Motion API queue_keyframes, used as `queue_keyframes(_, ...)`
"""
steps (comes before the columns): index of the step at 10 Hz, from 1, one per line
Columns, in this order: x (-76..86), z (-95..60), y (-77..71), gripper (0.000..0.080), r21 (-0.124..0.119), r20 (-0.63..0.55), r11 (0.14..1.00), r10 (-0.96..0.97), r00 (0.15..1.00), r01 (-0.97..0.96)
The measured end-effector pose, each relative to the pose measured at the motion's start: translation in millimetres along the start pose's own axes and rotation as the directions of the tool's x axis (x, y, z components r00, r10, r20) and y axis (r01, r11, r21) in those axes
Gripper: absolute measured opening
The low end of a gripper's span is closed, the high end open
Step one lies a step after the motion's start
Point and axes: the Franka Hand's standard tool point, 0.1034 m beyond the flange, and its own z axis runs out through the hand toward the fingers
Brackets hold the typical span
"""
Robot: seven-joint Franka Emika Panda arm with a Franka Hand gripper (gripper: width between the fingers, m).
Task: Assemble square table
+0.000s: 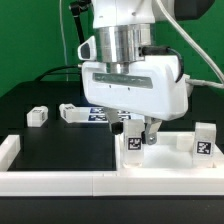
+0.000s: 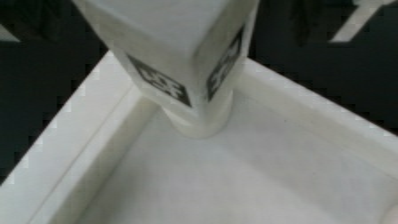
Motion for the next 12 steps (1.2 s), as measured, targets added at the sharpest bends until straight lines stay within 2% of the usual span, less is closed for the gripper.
queue_keyframes(1, -0.8, -0.5, -0.4, 0.0647, -0.011, -0.006, 0.989, -0.145, 0.989, 0.145)
queue_keyframes(3, -9.8, 1.1, -5.8, 0.0649, -0.042, -0.023, 0.872, -0.489, 0.872, 0.488)
queue_keyframes(5, -10.9, 3.3, -3.1, 0.0649, -0.042, -0.030, 0.884, -0.466, 0.884, 0.465)
queue_keyframes(6, -11.0, 3.5, -3.1, 0.0537, -0.042, -0.030, 0.886, -0.463, 0.886, 0.462)
queue_keyframes(7, -11.4, 4.1, -3.1, 0.0537, -0.038, -0.031, 0.913, -0.408, 0.912, 0.407)
queue_keyframes(8, -11.8, 5.2, -1.2, 0.0359, -0.037, -0.029, 0.938, -0.346, 0.938, 0.345)
queue_keyframes(9, -10.8, 6.0, 1.2, 0.0293, -0.040, -0.028, 0.952, -0.306, 0.952, 0.305)
queue_keyframes(11, -10.7, 6.4, 1.4, 0.0293, -0.031, -0.030, 0.990, -0.136, 0.990, 0.135)
queue_keyframes(12, -7.5, 6.2, 1.9, 0.0293, -0.016, -0.017, 0.998, 0.060, 0.998, -0.061)
